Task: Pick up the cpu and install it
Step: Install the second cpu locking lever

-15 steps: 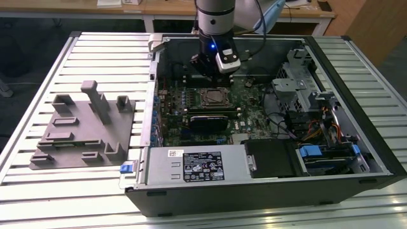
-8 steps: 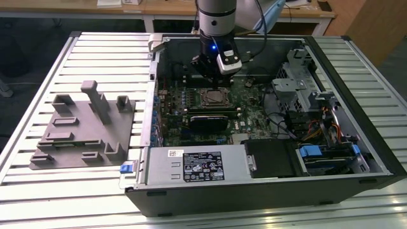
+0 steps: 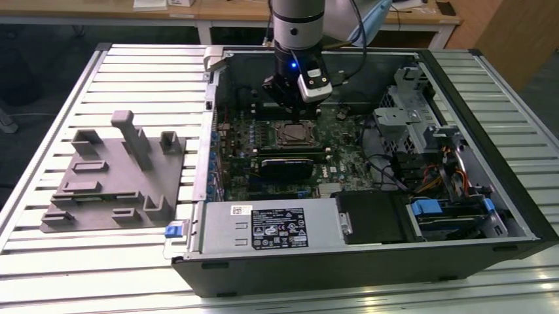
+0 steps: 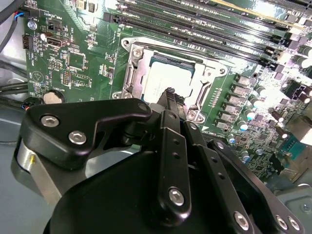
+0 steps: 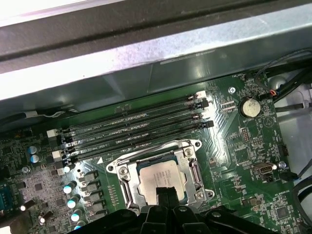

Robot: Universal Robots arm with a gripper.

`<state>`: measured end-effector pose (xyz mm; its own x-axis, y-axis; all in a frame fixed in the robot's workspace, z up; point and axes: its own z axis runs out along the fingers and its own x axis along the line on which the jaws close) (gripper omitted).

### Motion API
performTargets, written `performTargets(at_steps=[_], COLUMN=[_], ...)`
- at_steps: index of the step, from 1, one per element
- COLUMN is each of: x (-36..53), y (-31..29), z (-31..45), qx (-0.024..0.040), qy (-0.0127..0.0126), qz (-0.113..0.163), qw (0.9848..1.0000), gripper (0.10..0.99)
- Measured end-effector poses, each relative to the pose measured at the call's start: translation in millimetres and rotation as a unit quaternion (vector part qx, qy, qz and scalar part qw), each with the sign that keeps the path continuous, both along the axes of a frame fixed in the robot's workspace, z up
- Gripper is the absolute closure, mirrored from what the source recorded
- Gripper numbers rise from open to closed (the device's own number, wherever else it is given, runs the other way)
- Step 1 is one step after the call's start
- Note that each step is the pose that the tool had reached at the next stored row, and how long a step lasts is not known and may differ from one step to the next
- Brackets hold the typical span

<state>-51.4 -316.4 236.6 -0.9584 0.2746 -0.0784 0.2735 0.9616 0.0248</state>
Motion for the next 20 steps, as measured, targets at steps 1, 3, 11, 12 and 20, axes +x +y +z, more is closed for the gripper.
performTargets(at_steps=[1, 3, 11, 12, 20], x=[0.0, 0.0, 0.0, 0.0, 0.0], y=[0.0, -0.1, 0.0, 0.0, -2.2], z=[0.0, 0.1, 7.1, 7.1, 7.3], qx=[0.0, 0.0, 0.0, 0.0001, 0.0], qy=[0.0, 0.0, 0.0, 0.0, 0.0], qz=[0.0, 0.0, 0.0, 0.0, 0.0], qw=[1.0, 1.0, 1.0, 1.0, 1.0], gripper=[0.98, 0.98, 0.98, 0.98, 0.98])
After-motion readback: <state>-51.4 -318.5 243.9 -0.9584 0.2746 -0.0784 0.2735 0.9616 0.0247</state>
